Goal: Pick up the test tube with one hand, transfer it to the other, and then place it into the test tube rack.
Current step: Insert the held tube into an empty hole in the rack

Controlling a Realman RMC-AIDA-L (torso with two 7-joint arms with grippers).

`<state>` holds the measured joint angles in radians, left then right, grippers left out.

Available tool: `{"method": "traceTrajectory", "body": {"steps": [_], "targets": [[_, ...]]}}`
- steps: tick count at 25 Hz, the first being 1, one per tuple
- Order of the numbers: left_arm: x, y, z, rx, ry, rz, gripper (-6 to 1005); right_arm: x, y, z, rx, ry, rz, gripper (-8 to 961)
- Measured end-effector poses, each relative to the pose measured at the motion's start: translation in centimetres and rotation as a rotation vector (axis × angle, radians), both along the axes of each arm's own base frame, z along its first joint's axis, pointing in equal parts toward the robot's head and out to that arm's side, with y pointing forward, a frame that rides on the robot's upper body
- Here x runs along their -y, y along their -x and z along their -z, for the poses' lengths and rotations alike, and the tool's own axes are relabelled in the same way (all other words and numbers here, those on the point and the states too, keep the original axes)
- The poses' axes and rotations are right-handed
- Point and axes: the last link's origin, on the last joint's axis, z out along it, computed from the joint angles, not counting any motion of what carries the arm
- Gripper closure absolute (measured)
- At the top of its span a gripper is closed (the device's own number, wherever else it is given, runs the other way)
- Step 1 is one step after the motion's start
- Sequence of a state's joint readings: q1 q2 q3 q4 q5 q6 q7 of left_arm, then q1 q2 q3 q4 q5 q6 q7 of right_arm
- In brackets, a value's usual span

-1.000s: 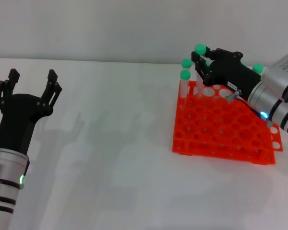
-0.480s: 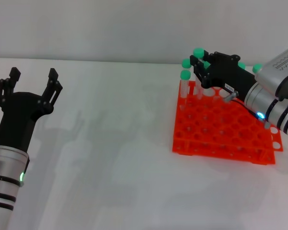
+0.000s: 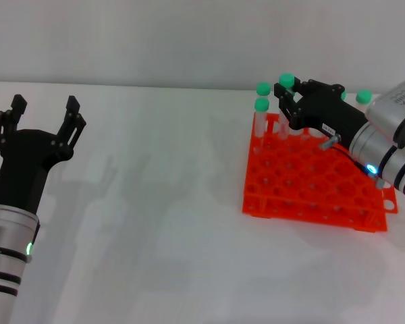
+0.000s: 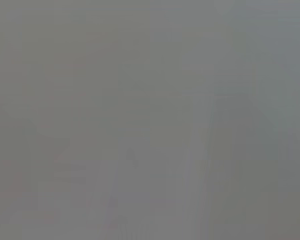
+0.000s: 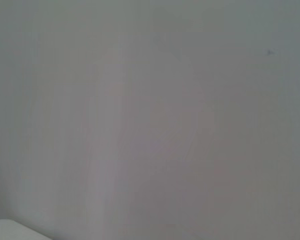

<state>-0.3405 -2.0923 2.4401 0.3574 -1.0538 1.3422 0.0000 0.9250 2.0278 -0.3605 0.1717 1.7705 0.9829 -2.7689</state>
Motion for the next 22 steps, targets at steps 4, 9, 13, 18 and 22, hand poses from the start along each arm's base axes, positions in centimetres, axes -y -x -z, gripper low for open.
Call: {"method": "traceTrajectory", "body": {"steps": [4, 9, 13, 18, 22], "targets": [[0.0, 0.0, 0.0, 0.0, 0.0, 0.0, 125, 0.3, -0.5, 0.0, -0.006, 0.0, 0.015, 703], [0.0, -0.1, 0.0, 0.0, -0.002, 0.003, 125, 0.6, -0.9, 0.0, -0.007, 0.002, 0.019, 691], [-0.1, -0.1, -0.1, 0.001, -0.004, 0.005, 125, 0.9, -1.2, 0.2, 0.002, 0.01, 0.019, 681], [-0.3, -0.3, -0.1, -0.001, -0.004, 0.012, 125, 1.3, -1.3, 0.7, 0.063, 0.047, -0.03, 669], [-0.4, -0.4, -0.1, -0.001, -0.004, 0.016, 125, 1.4, -1.5, 0.9, 0.084, 0.062, -0.031, 659]]}}
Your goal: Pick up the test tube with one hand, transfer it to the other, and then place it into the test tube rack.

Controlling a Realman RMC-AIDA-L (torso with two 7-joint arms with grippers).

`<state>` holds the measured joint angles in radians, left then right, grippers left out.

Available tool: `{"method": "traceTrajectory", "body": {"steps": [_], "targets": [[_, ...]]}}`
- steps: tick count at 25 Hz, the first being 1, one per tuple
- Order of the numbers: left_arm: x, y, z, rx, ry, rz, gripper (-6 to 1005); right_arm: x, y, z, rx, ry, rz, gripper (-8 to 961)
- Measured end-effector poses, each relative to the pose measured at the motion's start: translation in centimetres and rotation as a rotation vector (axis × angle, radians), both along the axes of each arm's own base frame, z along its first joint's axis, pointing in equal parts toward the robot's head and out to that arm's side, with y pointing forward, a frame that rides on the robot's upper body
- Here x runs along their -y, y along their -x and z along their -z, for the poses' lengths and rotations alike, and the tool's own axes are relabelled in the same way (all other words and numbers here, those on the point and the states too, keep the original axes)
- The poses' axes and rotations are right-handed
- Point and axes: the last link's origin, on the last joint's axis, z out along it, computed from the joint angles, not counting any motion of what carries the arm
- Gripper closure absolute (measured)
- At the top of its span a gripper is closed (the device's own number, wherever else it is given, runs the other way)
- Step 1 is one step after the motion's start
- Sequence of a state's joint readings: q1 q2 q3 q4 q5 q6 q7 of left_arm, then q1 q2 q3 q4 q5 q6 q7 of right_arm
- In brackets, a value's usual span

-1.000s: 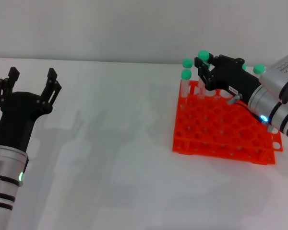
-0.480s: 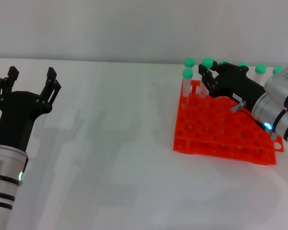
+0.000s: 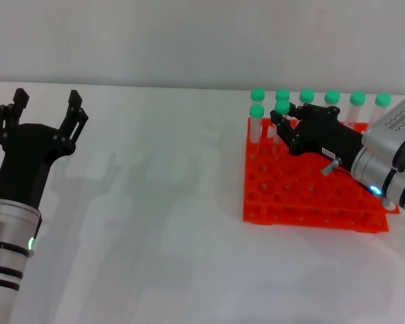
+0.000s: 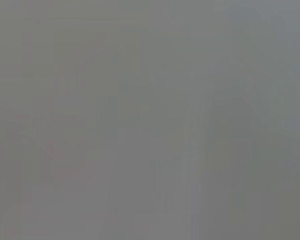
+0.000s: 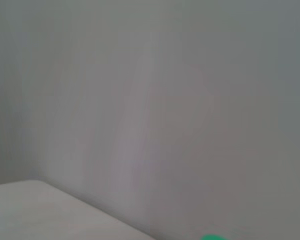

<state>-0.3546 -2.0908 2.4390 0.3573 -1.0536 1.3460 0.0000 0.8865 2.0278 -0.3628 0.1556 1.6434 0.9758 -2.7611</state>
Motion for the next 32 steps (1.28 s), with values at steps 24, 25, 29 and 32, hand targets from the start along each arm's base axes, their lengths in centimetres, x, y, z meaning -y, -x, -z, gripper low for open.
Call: {"method": "traceTrajectory", "body": {"steps": [24, 25, 29, 32], "targets": [[-0.2, 0.3, -0.5, 0.007, -0.022, -0.016, 125, 5.4, -7.3, -5.9, -0.282, -0.119, 0.08, 312], [-0.2, 0.4, -0.6, 0.008, -0.029, -0.021, 125, 5.8, -8.2, -6.6, -0.297, -0.164, 0.099, 311], [-0.2, 0.6, -0.9, 0.014, -0.04, -0.025, 125, 7.2, -12.3, -9.9, -0.357, -0.389, 0.259, 306], [-0.4, 0.7, -1.0, 0.007, -0.041, -0.024, 125, 8.0, -14.7, -11.6, -0.354, -0.525, 0.359, 303]]}}
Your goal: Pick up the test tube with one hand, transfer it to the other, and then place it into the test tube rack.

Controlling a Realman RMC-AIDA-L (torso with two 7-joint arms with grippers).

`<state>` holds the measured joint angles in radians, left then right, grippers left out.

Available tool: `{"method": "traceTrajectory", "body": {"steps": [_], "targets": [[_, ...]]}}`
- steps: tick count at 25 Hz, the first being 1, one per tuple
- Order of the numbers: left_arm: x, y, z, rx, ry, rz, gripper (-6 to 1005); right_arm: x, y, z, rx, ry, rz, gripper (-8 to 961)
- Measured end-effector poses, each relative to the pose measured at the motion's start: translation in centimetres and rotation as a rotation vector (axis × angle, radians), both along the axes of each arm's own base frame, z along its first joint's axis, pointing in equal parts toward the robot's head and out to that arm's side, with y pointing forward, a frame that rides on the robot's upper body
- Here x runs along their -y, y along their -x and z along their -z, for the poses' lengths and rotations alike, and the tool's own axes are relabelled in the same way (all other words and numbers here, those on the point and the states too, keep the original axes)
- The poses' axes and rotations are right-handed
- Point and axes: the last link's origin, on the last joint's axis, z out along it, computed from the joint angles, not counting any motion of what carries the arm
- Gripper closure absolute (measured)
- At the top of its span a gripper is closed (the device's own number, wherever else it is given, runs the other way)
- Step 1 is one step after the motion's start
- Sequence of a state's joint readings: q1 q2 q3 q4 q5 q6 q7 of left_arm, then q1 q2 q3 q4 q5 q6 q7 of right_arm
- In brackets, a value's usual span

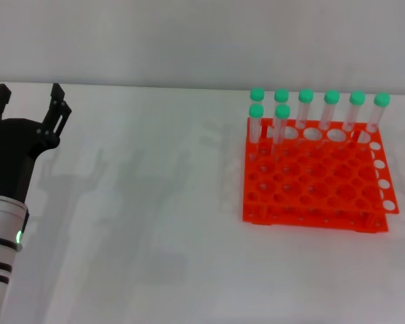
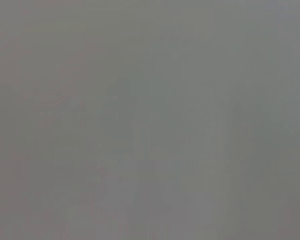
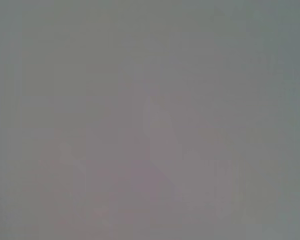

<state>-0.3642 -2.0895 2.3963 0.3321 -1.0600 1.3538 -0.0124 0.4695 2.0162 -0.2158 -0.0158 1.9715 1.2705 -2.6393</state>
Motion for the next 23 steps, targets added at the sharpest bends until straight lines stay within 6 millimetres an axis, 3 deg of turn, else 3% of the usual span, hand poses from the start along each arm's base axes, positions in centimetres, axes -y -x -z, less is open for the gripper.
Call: {"method": "traceTrajectory", "body": {"steps": [4, 8, 14, 23], "targets": [[-0.2, 0.1, -0.2, 0.001, -0.001, 0.003, 125, 1.4, -2.7, -2.1, -0.002, -0.145, 0.145, 299], [-0.3, 0.0, -0.2, 0.029, 0.006, 0.009, 125, 1.7, -3.4, -2.5, 0.027, -0.173, 0.192, 294], [0.0, 0.5, -0.3, 0.123, 0.022, 0.003, 125, 1.7, -3.9, -2.6, 0.092, -0.174, 0.231, 288], [0.8, 1.5, 0.0, 0.127, 0.041, -0.025, 125, 1.2, -3.4, -1.9, 0.194, -0.154, 0.236, 278]]}}
